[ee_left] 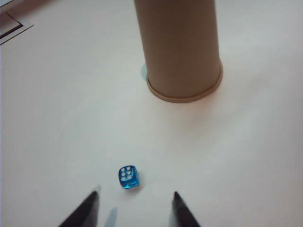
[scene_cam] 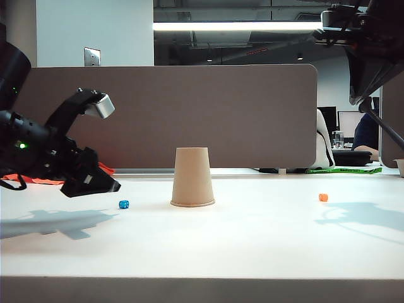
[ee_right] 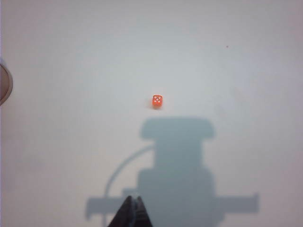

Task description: Throw the dice onto the paper cup, compare its value with the values of the other dice on the table, place the die with the higher value on the paper cup, and take no action if both dice have the same value.

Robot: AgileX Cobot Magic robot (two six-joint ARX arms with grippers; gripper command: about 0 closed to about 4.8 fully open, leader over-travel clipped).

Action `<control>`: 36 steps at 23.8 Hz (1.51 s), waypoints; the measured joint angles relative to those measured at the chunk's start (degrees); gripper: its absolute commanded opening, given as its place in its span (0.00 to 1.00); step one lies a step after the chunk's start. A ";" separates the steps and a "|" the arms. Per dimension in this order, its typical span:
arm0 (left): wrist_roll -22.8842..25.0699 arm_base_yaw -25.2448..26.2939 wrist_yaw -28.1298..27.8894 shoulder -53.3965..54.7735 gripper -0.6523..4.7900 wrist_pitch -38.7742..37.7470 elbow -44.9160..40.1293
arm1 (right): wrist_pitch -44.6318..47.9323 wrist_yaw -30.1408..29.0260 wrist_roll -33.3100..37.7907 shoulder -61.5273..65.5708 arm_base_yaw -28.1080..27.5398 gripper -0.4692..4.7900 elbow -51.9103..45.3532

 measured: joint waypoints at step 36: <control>-5.01 -0.02 1.27 10.43 0.46 0.00 7.08 | 0.00 -1.09 0.15 0.00 0.00 0.08 -0.04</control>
